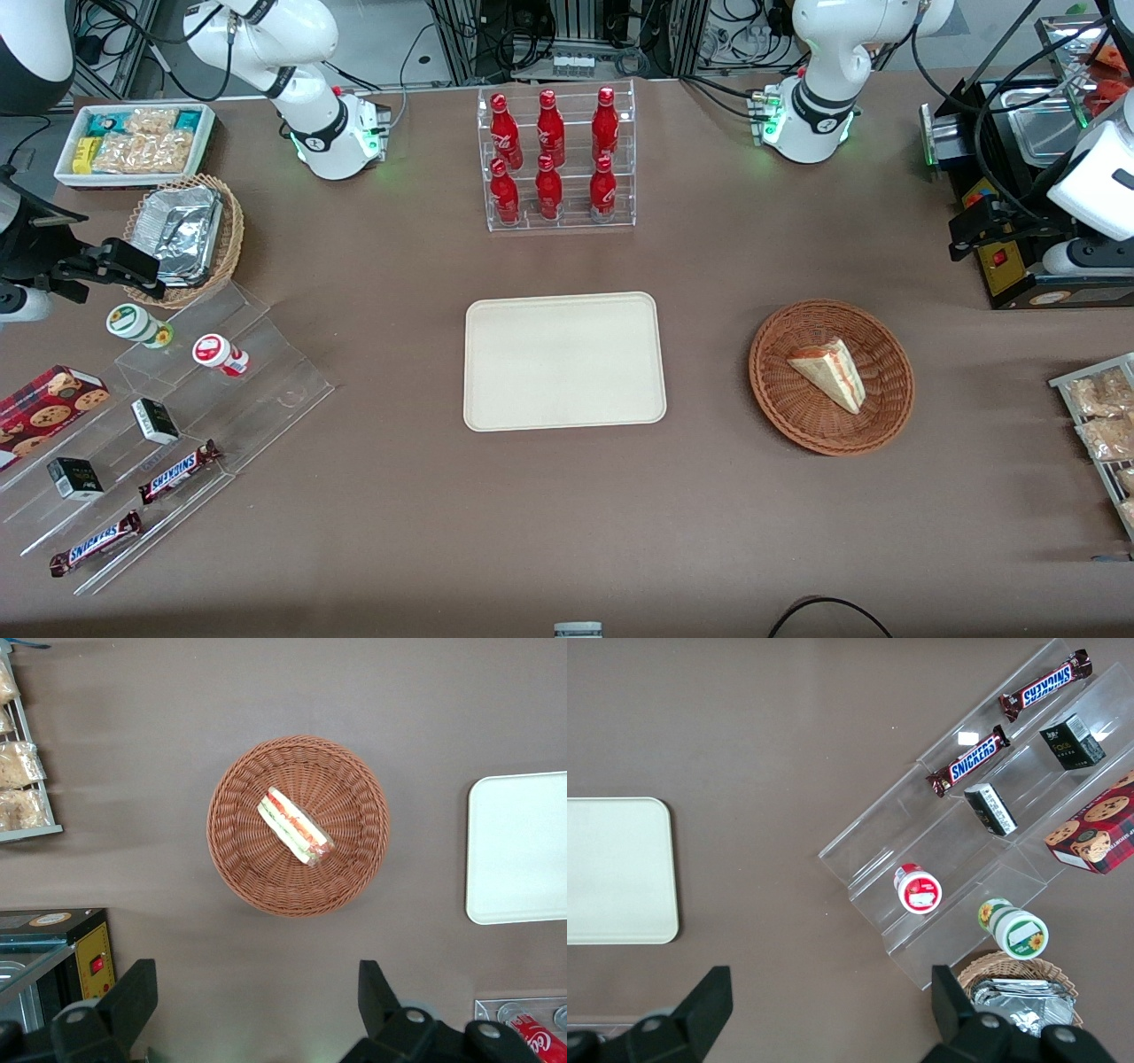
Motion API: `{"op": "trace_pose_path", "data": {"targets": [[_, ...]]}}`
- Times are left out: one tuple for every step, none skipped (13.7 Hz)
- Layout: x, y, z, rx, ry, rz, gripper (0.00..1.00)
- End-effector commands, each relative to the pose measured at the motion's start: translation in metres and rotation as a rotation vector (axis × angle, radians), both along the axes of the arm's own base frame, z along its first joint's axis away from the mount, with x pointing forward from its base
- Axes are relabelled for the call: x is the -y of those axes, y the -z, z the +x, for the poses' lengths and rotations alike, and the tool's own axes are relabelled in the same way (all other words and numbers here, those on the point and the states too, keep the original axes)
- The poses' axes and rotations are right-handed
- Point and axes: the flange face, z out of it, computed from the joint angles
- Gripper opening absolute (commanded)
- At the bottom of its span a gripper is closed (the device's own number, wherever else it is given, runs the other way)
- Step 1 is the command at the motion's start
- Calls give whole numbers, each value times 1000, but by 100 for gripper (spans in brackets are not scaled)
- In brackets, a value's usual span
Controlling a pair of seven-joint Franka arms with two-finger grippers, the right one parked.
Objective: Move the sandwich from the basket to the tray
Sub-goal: 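Move the left gripper over the sandwich in the wicker basket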
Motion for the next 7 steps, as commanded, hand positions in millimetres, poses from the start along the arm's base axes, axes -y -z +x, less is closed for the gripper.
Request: {"op": "trace_pose_path", "data": {"targets": [[-5,4,-3,-22,-5,24,100],[-5,6,-2,-26,-7,27,100],[-6,8,-1,-28,-6,27,100],[-6,15,1,-34,-3,27,100],[-5,28,7,-49,-2,30,100],[-5,40,9,-57,-4,31,100],[-4,54,11,-57,-4,31,100]]}}
